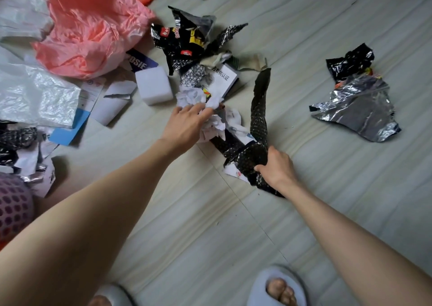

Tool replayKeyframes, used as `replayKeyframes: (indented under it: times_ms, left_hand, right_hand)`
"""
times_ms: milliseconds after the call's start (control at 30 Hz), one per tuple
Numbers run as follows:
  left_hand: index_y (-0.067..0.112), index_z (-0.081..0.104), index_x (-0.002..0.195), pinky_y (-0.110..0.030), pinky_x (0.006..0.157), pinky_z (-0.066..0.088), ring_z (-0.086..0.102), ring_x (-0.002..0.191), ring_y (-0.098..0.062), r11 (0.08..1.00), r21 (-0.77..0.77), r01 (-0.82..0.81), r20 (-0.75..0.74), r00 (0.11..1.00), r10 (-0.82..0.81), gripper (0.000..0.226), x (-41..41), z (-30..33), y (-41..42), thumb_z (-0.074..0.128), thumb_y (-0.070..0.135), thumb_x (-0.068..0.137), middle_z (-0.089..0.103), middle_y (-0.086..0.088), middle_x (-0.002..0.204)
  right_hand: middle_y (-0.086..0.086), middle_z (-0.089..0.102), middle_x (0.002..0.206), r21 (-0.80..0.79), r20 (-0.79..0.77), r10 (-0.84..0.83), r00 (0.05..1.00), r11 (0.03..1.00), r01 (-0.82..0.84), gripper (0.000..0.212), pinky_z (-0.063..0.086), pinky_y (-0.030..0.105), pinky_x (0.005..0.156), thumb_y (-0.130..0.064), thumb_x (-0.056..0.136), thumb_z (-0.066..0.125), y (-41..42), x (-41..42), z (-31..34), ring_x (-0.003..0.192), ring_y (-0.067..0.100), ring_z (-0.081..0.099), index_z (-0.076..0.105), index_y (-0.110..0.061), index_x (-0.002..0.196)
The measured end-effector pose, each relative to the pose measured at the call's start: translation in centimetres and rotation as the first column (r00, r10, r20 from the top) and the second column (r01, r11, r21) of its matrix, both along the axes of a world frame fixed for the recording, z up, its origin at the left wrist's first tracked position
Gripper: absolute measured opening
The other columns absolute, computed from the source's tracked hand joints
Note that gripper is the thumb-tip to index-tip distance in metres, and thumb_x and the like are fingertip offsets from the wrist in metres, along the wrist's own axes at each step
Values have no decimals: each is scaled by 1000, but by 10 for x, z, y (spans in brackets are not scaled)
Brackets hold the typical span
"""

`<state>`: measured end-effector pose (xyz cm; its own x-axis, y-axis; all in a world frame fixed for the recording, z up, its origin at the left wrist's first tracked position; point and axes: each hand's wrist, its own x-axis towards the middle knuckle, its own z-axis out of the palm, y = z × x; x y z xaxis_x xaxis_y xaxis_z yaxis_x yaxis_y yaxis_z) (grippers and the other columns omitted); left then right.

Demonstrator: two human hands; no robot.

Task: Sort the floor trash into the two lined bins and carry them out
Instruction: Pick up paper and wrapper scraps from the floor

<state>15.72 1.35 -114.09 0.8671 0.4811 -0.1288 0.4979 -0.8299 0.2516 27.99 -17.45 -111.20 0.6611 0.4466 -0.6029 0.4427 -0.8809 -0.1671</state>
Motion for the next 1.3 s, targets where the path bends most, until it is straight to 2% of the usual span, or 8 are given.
replayKeyframes:
  times_ms: [133, 267, 567, 767, 867, 967, 1167, 1300]
  left_hand:
    - [7, 52, 106, -35, 75, 30, 58, 86, -34, 999, -8, -48, 160, 986, 49, 44, -1, 3, -5, 43, -9, 66, 64, -14, 97]
    - [7, 48, 113, -35, 73, 36, 60, 84, -37, 972, -176, -158, 269, 942, 202, 51, -5, 15, -13, 39, -10, 66, 68, -16, 103]
    - [18, 36, 124, -49, 70, 54, 61, 84, -37, 678, -624, -389, 253, 720, 646, 46, -33, 94, -15, 53, 3, 84, 61, -14, 102]
    - [10, 60, 106, -33, 56, 47, 59, 67, -19, 768, -521, -372, 346, 731, 588, 20, -80, 184, 14, 54, 11, 87, 67, -4, 93]
    - [10, 62, 111, -24, 74, 42, 61, 90, -18, 818, -409, -404, 431, 705, 564, 27, -116, 229, 24, 56, 7, 86, 66, 2, 98]
    - [6, 65, 107, -25, 74, 39, 62, 96, -26, 819, -305, -486, 511, 642, 571, 26, -170, 275, 30, 57, 0, 82, 69, -13, 102]
    - [4, 63, 105, -24, 73, 31, 52, 95, -29, 663, -179, -727, 579, 466, 669, 28, -300, 325, 28, 49, 1, 82, 59, -18, 99]
    - [8, 56, 102, -37, 80, 45, 56, 96, -32, 491, -208, -846, 440, 368, 819, 25, -374, 296, 24, 50, 1, 79, 60, -15, 104]
  right_hand:
    - [20, 62, 115, 26, -6, -39, 999, 999, 39, 26, 47, 35, 88, -11, 85, 62, 2, 2, -4, 110, 36, 56, 59, 0, 109]
    - [21, 65, 112, 61, -28, -136, 990, 989, 137, 23, 49, 36, 87, -7, 87, 55, 5, 4, 4, 108, 37, 57, 64, -2, 108]
    - [20, 65, 115, 336, -57, -282, 958, 898, 284, 24, 45, 31, 90, -13, 87, 60, 30, -5, 78, 110, 34, 57, 65, -3, 108]
    - [19, 66, 112, 485, -25, -163, 986, 861, 154, 24, 44, 28, 85, -17, 87, 62, 55, -40, 163, 107, 33, 58, 66, -4, 107]
    - [18, 67, 110, 552, -20, -92, 996, 829, 88, 24, 44, 29, 82, -18, 87, 63, 71, -70, 208, 106, 32, 58, 67, -2, 104]
    - [17, 69, 104, 633, -96, -18, 995, 770, 75, 23, 41, 28, 74, -18, 83, 67, 93, -116, 250, 102, 31, 61, 69, -2, 99]
    - [18, 69, 96, 733, -125, 327, 937, 666, -135, 25, 46, 32, 72, -16, 82, 66, 144, -231, 307, 89, 28, 63, 65, 5, 95]
    - [17, 63, 89, 709, 33, 548, 836, 577, -406, 7, 38, 30, 69, -11, 83, 59, 164, -309, 304, 88, 29, 57, 58, -6, 88]
